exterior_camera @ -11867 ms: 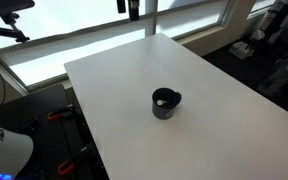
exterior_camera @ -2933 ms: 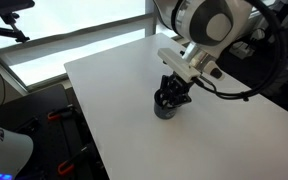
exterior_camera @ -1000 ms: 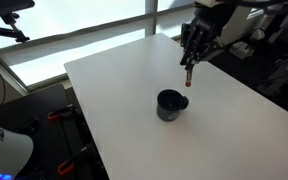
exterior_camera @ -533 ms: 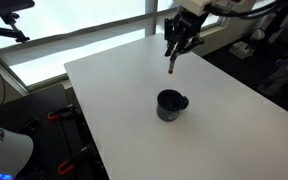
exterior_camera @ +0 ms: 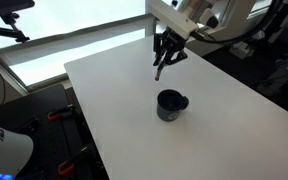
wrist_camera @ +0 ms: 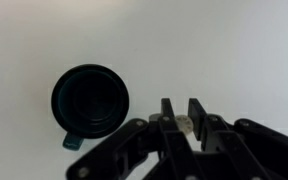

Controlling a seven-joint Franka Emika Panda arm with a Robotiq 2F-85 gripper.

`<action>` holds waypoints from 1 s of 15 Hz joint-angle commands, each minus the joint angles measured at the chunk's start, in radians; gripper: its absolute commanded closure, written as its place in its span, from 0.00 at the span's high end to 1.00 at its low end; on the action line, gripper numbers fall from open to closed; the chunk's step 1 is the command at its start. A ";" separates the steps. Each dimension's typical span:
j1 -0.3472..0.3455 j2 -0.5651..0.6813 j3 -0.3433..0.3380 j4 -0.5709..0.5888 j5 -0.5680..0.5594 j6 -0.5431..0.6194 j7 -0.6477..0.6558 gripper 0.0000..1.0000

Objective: Remove the red marker from the green mug.

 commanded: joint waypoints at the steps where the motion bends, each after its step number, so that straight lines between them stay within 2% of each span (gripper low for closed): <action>1: 0.004 0.066 -0.004 0.033 -0.009 -0.043 0.017 0.06; 15: 0.007 0.222 -0.020 0.098 -0.022 -0.072 0.148 0.06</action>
